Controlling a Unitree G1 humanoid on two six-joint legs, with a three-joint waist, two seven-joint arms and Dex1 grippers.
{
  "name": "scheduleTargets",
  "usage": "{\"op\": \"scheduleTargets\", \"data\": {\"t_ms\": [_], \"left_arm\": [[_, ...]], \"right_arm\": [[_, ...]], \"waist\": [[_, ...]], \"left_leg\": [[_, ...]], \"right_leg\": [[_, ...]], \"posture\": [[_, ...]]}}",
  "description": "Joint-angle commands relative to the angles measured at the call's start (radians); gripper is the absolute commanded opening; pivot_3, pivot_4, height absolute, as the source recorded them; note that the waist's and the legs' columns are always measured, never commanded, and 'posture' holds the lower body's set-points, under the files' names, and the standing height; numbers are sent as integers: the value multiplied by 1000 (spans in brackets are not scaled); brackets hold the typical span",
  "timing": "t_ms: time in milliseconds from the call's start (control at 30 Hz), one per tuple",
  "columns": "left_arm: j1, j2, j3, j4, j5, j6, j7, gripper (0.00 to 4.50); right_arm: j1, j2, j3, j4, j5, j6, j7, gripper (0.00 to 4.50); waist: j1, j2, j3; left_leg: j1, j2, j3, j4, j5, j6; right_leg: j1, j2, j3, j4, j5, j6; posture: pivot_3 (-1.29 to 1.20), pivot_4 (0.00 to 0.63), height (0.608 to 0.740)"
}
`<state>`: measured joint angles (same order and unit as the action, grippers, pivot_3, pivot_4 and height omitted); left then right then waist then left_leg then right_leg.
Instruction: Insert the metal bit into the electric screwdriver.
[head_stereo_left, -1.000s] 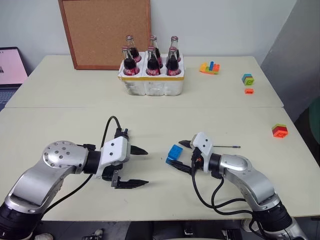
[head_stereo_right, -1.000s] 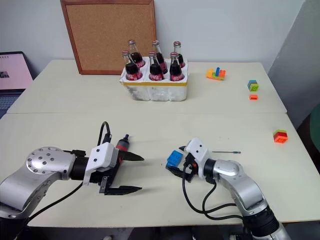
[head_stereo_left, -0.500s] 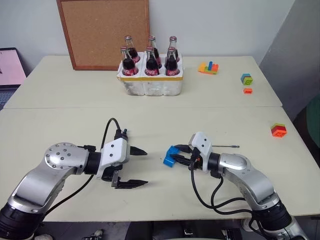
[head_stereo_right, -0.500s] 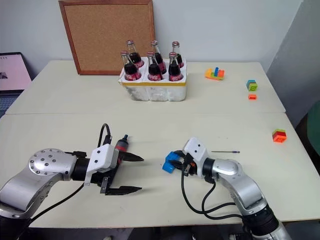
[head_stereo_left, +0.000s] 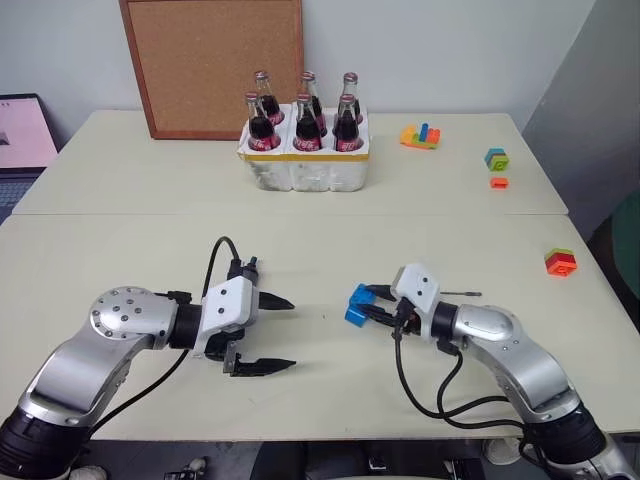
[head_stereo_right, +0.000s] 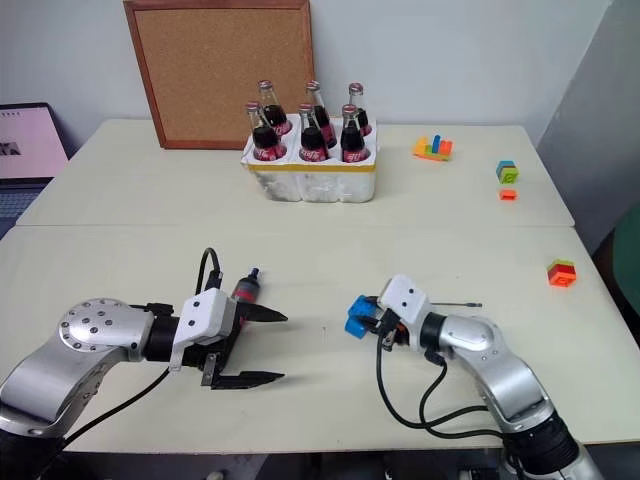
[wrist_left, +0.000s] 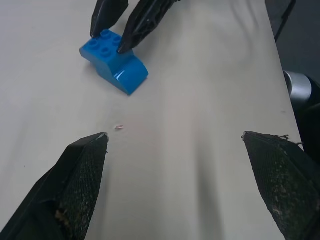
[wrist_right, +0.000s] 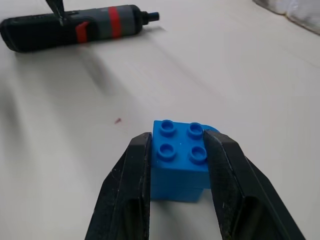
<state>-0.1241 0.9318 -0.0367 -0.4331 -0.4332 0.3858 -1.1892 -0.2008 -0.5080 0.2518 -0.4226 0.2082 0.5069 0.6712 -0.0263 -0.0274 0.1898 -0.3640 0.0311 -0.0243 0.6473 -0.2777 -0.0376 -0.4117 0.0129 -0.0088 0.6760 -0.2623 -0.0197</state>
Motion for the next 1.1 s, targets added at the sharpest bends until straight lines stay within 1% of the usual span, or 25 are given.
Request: {"op": "scheduleTargets", "data": {"t_ms": [33, 133, 200, 400, 467, 533, 600, 733, 900, 1100], "left_arm": [[-39, -27, 1, -21, -20, 5, 17, 4500], [-78, -66, -9, -36, -50, 35, 27, 4500], [-116, -94, -32, -41, -66, 51, 27, 4500], [-299, -236, -168, 28, -64, 64, -4, 4500], [-345, -279, -212, 61, -51, 50, -24, 4500], [-389, -323, -261, 100, -28, 28, -46, 4500], [-419, -352, -292, 132, -11, 9, -64, 4500], [-465, -402, -332, 184, 12, -33, -100, 4500], [-492, -442, -351, 215, 26, -56, -121, 4500], [-510, -468, -351, 238, 41, -66, -121, 4500]], "right_arm": [[16, -26, -69, -75, 11, -27, -3, 1206], [38, -40, -123, -105, 20, -14, -20, 1206], [64, -51, -185, -136, 28, 6, -44, 1206], [257, -74, -509, -250, 53, 87, -134, 1206], [328, -54, -609, -262, 66, 99, -162, 1206], [388, -5, -708, -253, 88, 114, -204, 1205], [428, 30, -767, -223, 95, 102, -231, 1205], [478, 70, -834, -177, 104, 74, -256, 1205], [484, 74, -841, -140, 87, 69, -288, 1205], [467, 94, -843, -88, 82, 53, -342, 1205]], "waist": [[0, 0, 0], [0, 0, 0], [1, 0, 0], [19, -1, 0], [24, -1, -1], [21, -1, -1], [21, -1, -1], [12, 1, -1], [-3, 3, -3], [-3, 4, -3]], "left_leg": [[0, 0, 0, 0, 0, 0], [0, 0, 0, 0, 0, 0], [0, 0, 0, 0, 0, 0], [-1, -3, 0, 1, 0, 0], [-1, -3, 1, 1, 0, 0], [-1, -3, 1, 1, 0, 0], [-1, -2, 2, 1, 0, 0], [1, -2, 1, 1, 0, 0], [1, -2, 1, 1, 0, 0], [1, -3, 1, 1, 0, 0]], "right_leg": [[0, 0, 0, 0, 0, 0], [0, 0, 0, 0, 0, 0], [0, 0, 0, 0, 0, 0], [1, 0, 0, -1, 0, 0], [1, 0, 0, -1, 0, 1], [2, 1, 1, -1, 0, 1], [3, 1, 2, 0, 0, 1], [3, 2, 2, 2, 0, 0], [4, 2, 2, 3, 0, 0], [4, 3, 3, 3, 0, 0]], "posture": [[0, 150, 740], [0, 150, 740], [0, 150, 740], [0, 150, 740], [0, 150, 740], [0, 150, 740], [0, 150, 740], [0, 150, 740], [0, 150, 740], [0, 150, 740]]}}
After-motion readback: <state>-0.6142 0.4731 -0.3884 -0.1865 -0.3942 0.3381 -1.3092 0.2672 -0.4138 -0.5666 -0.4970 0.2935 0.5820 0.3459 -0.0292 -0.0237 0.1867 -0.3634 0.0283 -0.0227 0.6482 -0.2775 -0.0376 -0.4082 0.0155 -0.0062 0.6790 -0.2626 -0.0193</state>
